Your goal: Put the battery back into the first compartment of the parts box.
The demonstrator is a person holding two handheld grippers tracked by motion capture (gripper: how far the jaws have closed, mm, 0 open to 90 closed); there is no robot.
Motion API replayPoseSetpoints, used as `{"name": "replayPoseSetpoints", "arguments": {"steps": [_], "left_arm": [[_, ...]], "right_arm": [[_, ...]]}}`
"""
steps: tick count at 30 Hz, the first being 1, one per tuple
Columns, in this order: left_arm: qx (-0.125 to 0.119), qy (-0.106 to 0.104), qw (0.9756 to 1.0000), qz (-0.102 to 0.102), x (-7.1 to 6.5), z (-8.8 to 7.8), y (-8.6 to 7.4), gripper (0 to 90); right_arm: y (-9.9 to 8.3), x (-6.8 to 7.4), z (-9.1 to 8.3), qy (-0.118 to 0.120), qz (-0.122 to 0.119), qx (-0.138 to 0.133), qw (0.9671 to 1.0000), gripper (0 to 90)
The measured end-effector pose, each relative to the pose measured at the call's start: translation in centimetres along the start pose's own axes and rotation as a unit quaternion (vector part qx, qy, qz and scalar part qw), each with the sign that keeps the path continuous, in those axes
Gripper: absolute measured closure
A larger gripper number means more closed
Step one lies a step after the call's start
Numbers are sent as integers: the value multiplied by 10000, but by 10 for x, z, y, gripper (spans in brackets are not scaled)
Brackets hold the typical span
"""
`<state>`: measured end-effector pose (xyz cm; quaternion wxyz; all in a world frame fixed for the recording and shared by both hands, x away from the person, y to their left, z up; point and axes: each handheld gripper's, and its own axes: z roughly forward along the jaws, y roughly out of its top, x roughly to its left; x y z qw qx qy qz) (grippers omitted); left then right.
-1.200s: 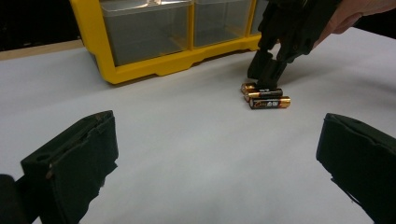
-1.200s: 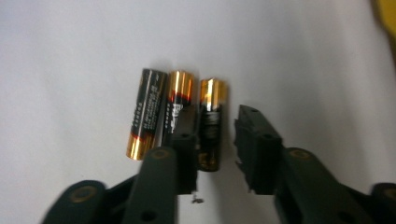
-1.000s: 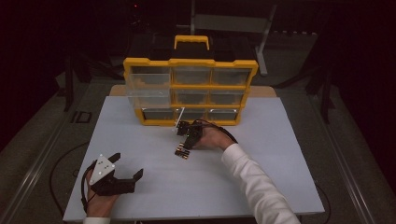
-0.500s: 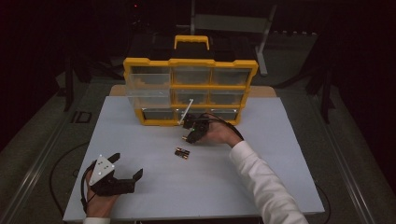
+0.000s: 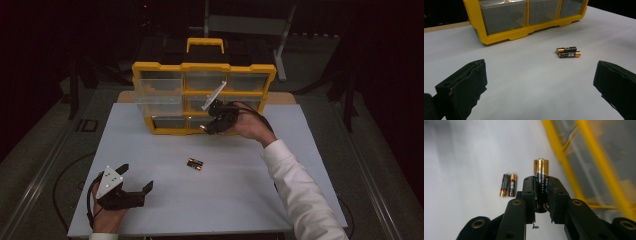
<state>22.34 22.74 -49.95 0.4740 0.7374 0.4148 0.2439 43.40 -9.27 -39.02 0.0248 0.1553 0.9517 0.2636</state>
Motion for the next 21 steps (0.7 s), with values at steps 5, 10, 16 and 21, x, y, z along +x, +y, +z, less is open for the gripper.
{"name": "replayPoseSetpoints", "arguments": {"steps": [5, 10, 16, 21], "left_arm": [[-5, 2, 10000, -1, 0, 0, 0, 0], [-4, -3, 10000, -6, 0, 0, 0, 0], [-21, -3, 10000, -9, 0, 0, 0, 0], [-18, -5, 10000, -10, 1, 0, 0, 0]], "right_arm": [[11, -3, -29, -131, -43, -319, 9994, 768], [21, -6, -57, -104, 31, -767, 9970, 768], [34, -9, -77, -157, 78, -1071, 9941, 768], [47, -11, -92, -164, 140, -1380, 9902, 768]]}}
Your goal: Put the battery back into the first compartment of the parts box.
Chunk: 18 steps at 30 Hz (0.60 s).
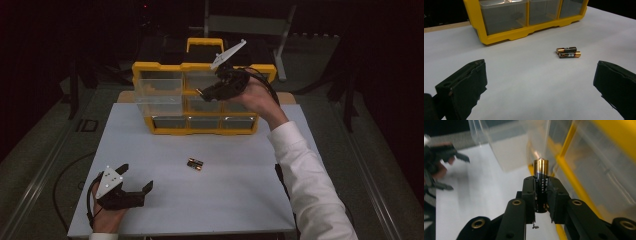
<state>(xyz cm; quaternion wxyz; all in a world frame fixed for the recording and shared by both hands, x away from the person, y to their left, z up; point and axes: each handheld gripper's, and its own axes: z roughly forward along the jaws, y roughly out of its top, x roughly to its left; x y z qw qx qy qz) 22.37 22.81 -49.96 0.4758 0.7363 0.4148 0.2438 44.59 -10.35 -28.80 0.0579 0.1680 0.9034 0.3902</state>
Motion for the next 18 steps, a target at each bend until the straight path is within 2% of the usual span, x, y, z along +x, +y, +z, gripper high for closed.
{"name": "replayPoseSetpoints", "arguments": {"steps": [2, 3, 5, 8, 14, 15, 18], "left_arm": [[-3, -1, 10000, 0, 0, 0, 0, 0], [4, 3, 10000, 5, 0, 0, 0, 0], [-6, 1, 10000, 2, 0, 0, 0, 0], [-7, 4, 10000, -15, 0, 0, 0, 0], [2, -9, 10000, -16, 0, 0, 0, 0], [4, -7, 10000, -15, 0, 0, 0, 0], [-5, -7, 10000, -2, 0, 0, 0, 0]], "right_arm": [[5, 0, -2, 45, 61, -142, 9999, 768], [12, 0, -3, 54, 116, -313, 9994, 768], [14, 0, -3, 62, 123, -376, 9992, 768], [26, 2, -3, 170, 215, -658, 9975, 768], [38, 8, 0, 204, 171, -733, 9970, 768], [47, 12, 3, 252, 191, -864, 9958, 767], [54, 15, 9, 294, 241, -905, 9952, 766]]}}
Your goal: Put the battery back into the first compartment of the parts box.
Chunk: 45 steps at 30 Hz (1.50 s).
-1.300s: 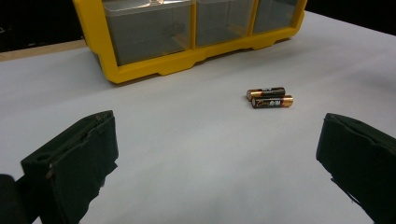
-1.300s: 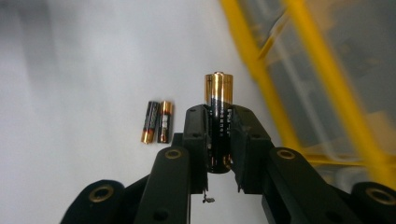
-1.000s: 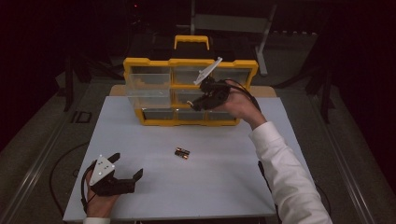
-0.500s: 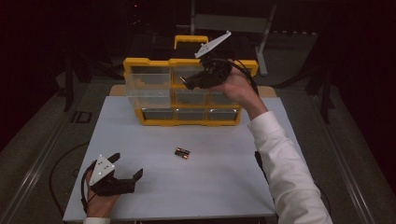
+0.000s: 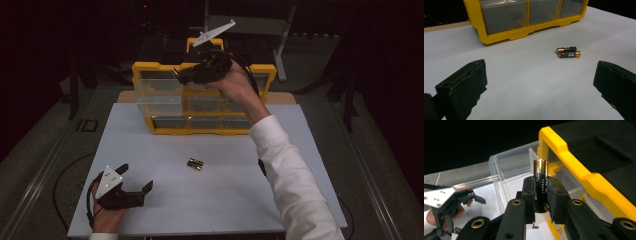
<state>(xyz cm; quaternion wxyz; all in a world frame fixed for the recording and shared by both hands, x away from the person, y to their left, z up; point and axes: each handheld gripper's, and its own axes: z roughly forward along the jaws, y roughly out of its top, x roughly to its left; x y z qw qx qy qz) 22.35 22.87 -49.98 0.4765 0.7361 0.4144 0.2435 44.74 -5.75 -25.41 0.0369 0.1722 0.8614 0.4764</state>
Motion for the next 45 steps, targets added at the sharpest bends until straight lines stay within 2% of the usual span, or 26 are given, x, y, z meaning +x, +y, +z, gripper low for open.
{"name": "replayPoseSetpoints", "arguments": {"steps": [5, 7, 8, 9, 11, 13, 16, 18, 21, 23, 28, 36, 45], "left_arm": [[-5, 1, 10000, -17, 1, -1, 0, 0], [-1, 5, 10000, -13, 1, -1, 0, 0], [-1, 5, 10000, -13, 1, -1, 0, 0], [-6, 12, 10000, -5, 1, -1, 0, 0], [-15, 8, 10000, -22, 1, -2, -1, 0], [-15, 13, 10000, -26, 2, -2, -1, 0], [-12, 7, 10000, -12, 1, -2, 0, 0], [1, 5, 10000, -9, 1, -1, 0, 0], [-2, 4, 10000, -10, 0, -1, 0, 0], [-16, 2, 10000, -16, 0, -1, 0, 0], [-16, 5, 10000, -6, 0, -1, 0, 0], [-21, 10, 10000, -8, 0, -1, 0, 0], [-9, 5, 10000, -4, 0, -1, 0, 0]], "right_arm": [[3, 4, 12, 54, 4, 64, 10000, 752], [3, 4, 15, 129, 54, 31, 9999, 498], [3, 4, 15, 129, 54, 31, 9999, 498], [3, 5, 19, 59, 6, 181, 9998, 325], [0, 5, 19, 92, -32, 265, 9996, 268], [-2, 5, 16, -165, -50, 319, 9993, 158], [-6, 3, 10, -212, -20, 316, 9993, 151], [-10, 0, 5, -346, -42, 379, 9987, 133], [-17, -4, -3, -425, -46, 463, 9980, 132], [-22, -5, -5, -554, -86, 567, 9968, 129], [-35, -8, -8, -655, -212, 813, 9943, 130], [-56, -9, -2, -769, -425, 1168, 9893, 131], [-80, -2, 18, -769, -698, 1599, 9816, 134]]}}
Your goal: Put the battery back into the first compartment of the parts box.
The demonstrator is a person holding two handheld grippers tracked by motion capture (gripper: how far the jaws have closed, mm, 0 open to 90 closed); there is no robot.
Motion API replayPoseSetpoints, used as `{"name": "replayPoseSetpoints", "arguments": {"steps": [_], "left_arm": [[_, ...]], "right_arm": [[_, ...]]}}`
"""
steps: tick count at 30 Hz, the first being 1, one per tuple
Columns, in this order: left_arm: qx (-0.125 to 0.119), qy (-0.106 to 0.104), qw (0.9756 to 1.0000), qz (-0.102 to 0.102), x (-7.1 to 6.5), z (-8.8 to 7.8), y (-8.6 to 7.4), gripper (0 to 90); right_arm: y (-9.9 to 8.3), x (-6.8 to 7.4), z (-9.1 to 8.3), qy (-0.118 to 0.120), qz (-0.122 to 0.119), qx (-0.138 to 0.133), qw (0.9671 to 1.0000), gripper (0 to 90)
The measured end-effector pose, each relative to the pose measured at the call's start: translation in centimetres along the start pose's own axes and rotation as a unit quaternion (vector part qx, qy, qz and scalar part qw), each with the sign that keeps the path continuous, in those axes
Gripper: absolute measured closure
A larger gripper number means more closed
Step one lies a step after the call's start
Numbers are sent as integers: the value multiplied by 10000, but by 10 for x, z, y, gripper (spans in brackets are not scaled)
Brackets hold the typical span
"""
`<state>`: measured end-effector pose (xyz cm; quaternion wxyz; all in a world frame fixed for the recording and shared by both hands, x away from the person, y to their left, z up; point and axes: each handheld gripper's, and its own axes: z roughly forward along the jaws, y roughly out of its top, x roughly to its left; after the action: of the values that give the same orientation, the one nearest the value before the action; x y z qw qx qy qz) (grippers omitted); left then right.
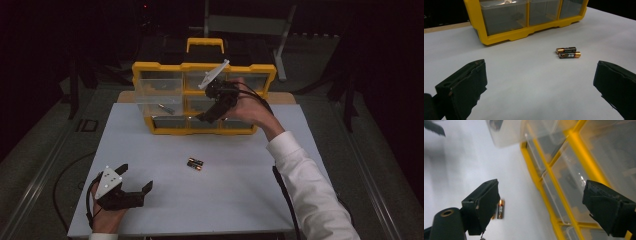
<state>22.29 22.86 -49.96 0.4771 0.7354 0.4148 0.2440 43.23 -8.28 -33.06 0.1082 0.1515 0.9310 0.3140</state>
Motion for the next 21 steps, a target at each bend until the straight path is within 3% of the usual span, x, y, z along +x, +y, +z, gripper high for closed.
{"name": "replayPoseSetpoints", "arguments": {"steps": [4, 13, 21], "left_arm": [[-6, -8, 10000, -4, 0, 0, 0, 0], [2, -4, 10000, 3, 0, 0, 0, 0], [3, -8, 10000, 9, 0, 1, 0, 0]], "right_arm": [[-8, 5, 12, -24, -105, 139, 9998, 135], [-30, 9, 39, 218, -60, 420, 9989, 136], [-48, 14, 65, 255, -88, 794, 9965, 139]]}}
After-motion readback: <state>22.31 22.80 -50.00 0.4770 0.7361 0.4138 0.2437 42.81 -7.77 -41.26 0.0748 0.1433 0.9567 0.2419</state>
